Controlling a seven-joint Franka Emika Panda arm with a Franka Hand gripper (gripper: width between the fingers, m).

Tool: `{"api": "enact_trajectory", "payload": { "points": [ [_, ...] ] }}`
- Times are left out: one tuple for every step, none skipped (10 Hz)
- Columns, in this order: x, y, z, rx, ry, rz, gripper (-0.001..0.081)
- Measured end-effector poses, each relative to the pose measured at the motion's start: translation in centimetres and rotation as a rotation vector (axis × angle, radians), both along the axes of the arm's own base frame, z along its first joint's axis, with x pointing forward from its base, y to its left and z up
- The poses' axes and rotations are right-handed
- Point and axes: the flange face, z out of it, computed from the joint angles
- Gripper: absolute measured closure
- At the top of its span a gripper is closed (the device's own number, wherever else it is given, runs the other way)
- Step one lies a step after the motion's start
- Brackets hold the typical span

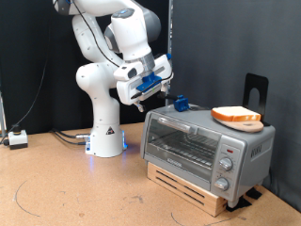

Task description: Make a piece of toast with the oven

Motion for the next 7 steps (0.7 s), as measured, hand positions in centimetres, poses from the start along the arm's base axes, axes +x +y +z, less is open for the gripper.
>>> {"api": "enact_trajectory", "payload": {
  "points": [
    [0.1,0.1,-0.6,-0.012,0.001,-0.002,-0.0003],
    [0.3,0.1,-1.4,-0.025,-0.001,-0.008,-0.0003],
    [0.7,0.2,-2.1,-0.036,-0.001,-0.015,-0.0003],
    [1.1,0.2,-2.8,-0.047,0.0,-0.023,-0.0003],
    [1.5,0.3,-3.5,-0.059,-0.001,-0.027,-0.0003],
    [1.8,0.5,-4.2,-0.069,0.002,-0.029,-0.0003],
    [2.0,0.7,-4.9,-0.077,0.012,-0.028,-0.0003]
  ]
}}
